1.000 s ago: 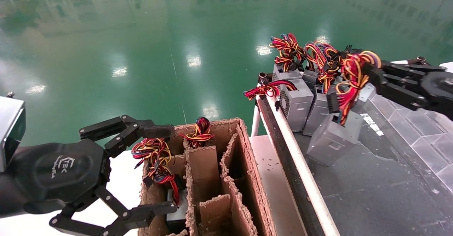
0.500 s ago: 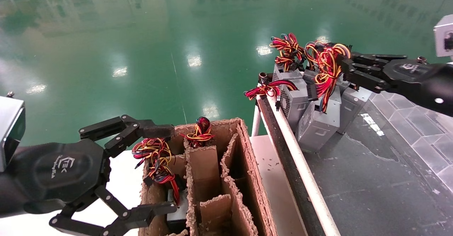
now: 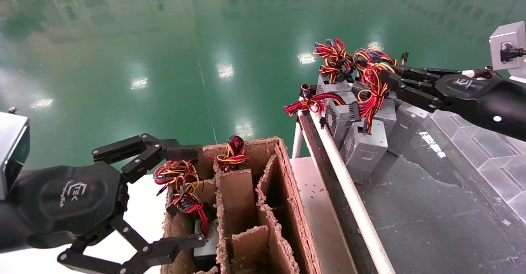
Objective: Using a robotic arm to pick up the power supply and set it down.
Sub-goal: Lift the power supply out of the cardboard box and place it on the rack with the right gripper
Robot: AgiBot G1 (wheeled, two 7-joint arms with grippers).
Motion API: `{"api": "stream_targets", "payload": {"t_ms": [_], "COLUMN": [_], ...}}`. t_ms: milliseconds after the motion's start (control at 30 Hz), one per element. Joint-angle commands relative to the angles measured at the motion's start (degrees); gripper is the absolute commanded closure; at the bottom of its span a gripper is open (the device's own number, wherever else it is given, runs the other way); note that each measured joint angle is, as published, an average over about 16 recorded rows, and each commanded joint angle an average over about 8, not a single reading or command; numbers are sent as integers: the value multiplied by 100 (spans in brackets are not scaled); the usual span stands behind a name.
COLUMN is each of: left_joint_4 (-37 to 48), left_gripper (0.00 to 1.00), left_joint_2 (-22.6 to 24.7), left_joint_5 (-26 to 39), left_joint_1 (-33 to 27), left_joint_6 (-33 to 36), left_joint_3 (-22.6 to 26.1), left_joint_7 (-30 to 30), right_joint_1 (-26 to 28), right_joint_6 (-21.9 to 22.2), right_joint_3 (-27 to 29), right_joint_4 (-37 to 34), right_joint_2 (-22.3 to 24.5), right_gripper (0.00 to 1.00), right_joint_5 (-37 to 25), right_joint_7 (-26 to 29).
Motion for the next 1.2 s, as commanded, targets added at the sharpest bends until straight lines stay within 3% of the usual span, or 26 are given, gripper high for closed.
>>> {"api": "stream_targets", "payload": {"t_ms": [33,733,933,1200], "left_joint_4": [0,0,1,4], "left_gripper": [0,0,0,0], "left_joint_2": [0,-2,-2,-2], "left_joint_5": [0,-3,-4,-5], "left_joint_1": [0,-1,-1,-1], "left_joint_6": [0,-2,-3,-3], "left_joint_3": [0,5,6,7], "left_joint_7": [0,2,3,5], "right_joint_1": [58,252,185,-141], "right_joint_6": [-70,-487,-888,-835], "right_joint_3": [-15,-73,67,200], "right_joint_4": [-140,-837,-715,-58], "right_joint_2": [-31,-90,-77,44], "right_gripper": [0,0,0,0], "right_joint_5": [-21,-103,114,192], "right_joint_7": [-52,-367,-603,-428]}}
